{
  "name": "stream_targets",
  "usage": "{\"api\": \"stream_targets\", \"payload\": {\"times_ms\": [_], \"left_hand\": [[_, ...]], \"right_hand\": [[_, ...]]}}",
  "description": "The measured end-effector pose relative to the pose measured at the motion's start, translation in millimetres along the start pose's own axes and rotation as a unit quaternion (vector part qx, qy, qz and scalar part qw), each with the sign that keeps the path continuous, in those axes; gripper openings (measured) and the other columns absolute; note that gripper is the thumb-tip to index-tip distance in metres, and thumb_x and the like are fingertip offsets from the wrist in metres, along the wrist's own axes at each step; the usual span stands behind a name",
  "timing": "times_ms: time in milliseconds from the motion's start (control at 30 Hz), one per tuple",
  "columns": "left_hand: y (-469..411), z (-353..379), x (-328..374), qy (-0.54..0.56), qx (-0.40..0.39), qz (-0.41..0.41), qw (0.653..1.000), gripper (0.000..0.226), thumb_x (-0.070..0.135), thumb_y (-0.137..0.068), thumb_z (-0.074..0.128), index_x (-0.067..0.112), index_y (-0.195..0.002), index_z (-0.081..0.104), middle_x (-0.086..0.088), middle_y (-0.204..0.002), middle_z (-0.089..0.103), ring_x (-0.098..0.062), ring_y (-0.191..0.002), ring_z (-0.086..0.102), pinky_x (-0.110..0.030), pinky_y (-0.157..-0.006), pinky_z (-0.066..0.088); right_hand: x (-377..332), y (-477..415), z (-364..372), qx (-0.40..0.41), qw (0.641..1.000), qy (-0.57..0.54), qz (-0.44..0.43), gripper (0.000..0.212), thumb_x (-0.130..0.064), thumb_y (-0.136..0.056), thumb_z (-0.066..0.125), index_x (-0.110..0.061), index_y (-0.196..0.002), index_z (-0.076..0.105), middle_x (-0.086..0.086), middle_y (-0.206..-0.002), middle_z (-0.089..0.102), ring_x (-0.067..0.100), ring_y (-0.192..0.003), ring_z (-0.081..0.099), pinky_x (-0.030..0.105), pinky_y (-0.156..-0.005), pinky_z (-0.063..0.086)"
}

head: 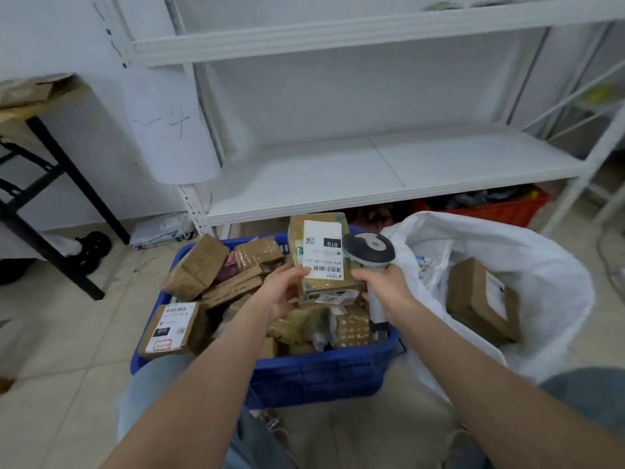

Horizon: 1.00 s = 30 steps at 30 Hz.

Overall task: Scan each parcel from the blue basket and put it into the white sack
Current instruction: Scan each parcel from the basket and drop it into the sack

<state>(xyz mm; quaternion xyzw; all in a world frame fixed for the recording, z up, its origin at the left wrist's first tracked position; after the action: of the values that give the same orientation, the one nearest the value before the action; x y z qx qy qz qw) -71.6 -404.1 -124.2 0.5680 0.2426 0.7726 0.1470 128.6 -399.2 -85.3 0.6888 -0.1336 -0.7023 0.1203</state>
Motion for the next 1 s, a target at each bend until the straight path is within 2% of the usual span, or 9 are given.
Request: {"api": "stream_targets", "payload": {"times_ms": [100, 200, 367, 533, 700, 833, 1000], "left_hand": [[-12, 17, -7, 0.047, 0.017, 0.032, 0.998, 0.062, 0.005, -0.081, 0.068, 0.014, -0.138, 0.044, -0.012, -0.119, 0.065, -0.029, -0.105, 0.063, -0.044, -0.075, 0.055], [-18, 26, -13, 0.052, 0.018, 0.047, 0.997, 0.064, -0.001, -0.081, 0.066, 0.016, -0.137, 0.04, -0.011, -0.119, 0.063, -0.028, -0.103, 0.062, -0.046, -0.082, 0.052], [-21, 33, -20, 0.044, 0.003, 0.057, 0.997, 0.08, -0.003, -0.08, 0.066, 0.018, -0.147, 0.029, -0.011, -0.122, 0.063, -0.024, -0.101, 0.063, -0.041, -0.079, 0.051], [-20, 31, -23, 0.026, 0.005, 0.068, 0.997, 0.079, -0.005, -0.081, 0.065, 0.018, -0.147, 0.029, -0.01, -0.122, 0.063, -0.022, -0.1, 0.062, -0.037, -0.074, 0.049], [-21, 26, -26, 0.016, 0.006, 0.076, 0.997, 0.082, -0.005, -0.08, 0.066, 0.019, -0.148, 0.027, -0.011, -0.118, 0.065, -0.025, -0.099, 0.064, -0.048, -0.091, 0.047], [-20, 27, -25, 0.025, 0.006, 0.079, 0.997, 0.082, -0.007, -0.08, 0.065, 0.018, -0.148, 0.025, -0.011, -0.119, 0.064, -0.026, -0.1, 0.063, -0.042, -0.082, 0.051], [-18, 26, -24, 0.029, 0.006, 0.08, 0.996, 0.082, -0.008, -0.081, 0.064, 0.018, -0.149, 0.025, -0.01, -0.115, 0.066, -0.026, -0.1, 0.064, -0.042, -0.082, 0.051]], "right_hand": [[14, 18, -15, 0.015, 1.0, 0.003, 0.016, 0.02, -0.004, -0.083, 0.069, -0.005, -0.103, 0.066, 0.009, -0.089, 0.071, 0.018, -0.076, 0.066, 0.027, -0.064, 0.054], [29, 44, -24, 0.015, 0.999, 0.023, 0.038, 0.008, -0.006, -0.084, 0.067, -0.002, -0.091, 0.069, 0.015, -0.081, 0.073, 0.018, -0.062, 0.064, 0.024, -0.057, 0.052], [43, 70, -24, 0.025, 0.998, 0.022, 0.056, 0.008, -0.01, -0.085, 0.069, -0.002, -0.085, 0.069, 0.008, -0.062, 0.069, 0.013, -0.049, 0.061, 0.02, -0.048, 0.051], [46, 77, -19, 0.032, 0.998, 0.01, 0.061, 0.012, -0.01, -0.084, 0.067, 0.002, -0.086, 0.069, 0.003, -0.053, 0.066, 0.009, -0.042, 0.058, 0.018, -0.044, 0.047], [47, 81, -18, 0.04, 0.997, 0.015, 0.068, 0.016, -0.011, -0.083, 0.067, 0.003, -0.092, 0.068, 0.004, -0.055, 0.066, 0.008, -0.042, 0.057, 0.018, -0.045, 0.047], [47, 85, -19, 0.039, 0.996, 0.022, 0.073, 0.016, -0.011, -0.083, 0.067, 0.003, -0.09, 0.069, 0.006, -0.058, 0.066, 0.01, -0.045, 0.057, 0.02, -0.047, 0.047], [47, 89, -19, 0.035, 0.996, 0.018, 0.076, 0.009, -0.009, -0.083, 0.066, 0.0, -0.083, 0.069, 0.005, -0.056, 0.065, 0.01, -0.046, 0.057, 0.021, -0.049, 0.049]]}}
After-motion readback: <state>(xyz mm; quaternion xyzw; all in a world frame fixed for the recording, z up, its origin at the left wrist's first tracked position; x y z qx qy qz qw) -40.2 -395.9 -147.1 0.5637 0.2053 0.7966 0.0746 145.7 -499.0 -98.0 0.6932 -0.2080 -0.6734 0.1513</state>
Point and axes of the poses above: each hand's wrist, its own y-axis away from the middle knuckle, its own z-axis out of the palm, x = y × z, the point moved 3 cm from there along -y, towards the middle knuckle
